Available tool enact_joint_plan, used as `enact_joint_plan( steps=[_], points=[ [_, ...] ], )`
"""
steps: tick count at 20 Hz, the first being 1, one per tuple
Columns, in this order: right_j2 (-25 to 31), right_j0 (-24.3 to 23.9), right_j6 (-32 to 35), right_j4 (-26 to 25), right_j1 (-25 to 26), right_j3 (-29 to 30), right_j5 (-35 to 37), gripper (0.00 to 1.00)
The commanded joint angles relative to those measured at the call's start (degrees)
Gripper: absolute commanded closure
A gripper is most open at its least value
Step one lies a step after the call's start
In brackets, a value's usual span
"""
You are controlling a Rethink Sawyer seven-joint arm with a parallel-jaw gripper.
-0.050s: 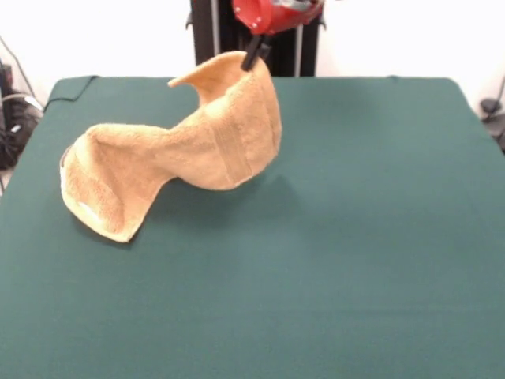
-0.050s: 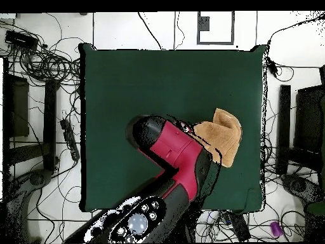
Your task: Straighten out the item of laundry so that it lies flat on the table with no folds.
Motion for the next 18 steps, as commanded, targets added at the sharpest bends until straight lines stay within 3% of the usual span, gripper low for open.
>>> enact_joint_plan(
  steps=[1, 10, 18],
  points=[
    [4.9, 3.0, 22.7, 5.5, 3.1, -1.9, 3.5, 1.00],
    [4.2, 5.3, 29.3, 7.4, 5.4, -4.0, 6.1, 1.00],
    [4.5, 8.4, 33.3, 8.5, 3.8, -2.9, 8.0, 1.00]
  ],
)
